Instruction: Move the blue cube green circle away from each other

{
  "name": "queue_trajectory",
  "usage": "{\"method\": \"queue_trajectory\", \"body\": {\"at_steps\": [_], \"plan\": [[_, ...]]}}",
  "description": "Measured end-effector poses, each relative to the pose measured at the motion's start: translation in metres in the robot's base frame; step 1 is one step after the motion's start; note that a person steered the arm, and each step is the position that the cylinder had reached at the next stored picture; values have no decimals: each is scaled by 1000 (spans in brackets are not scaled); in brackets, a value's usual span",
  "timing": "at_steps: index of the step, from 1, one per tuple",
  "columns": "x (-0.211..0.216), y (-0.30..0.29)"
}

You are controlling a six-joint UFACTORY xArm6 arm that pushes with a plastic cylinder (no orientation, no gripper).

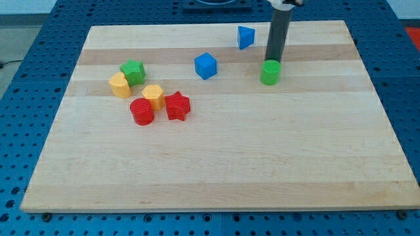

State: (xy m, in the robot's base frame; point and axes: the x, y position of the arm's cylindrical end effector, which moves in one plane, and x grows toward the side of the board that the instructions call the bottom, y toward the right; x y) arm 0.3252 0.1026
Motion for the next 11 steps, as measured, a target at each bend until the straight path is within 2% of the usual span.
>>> {"method": "queue_trajectory", "body": {"at_steps": [2,6,7,8,11], "plan": [[0,-29],[5,-131],[16,-123],[17,-65],[31,-1]]}}
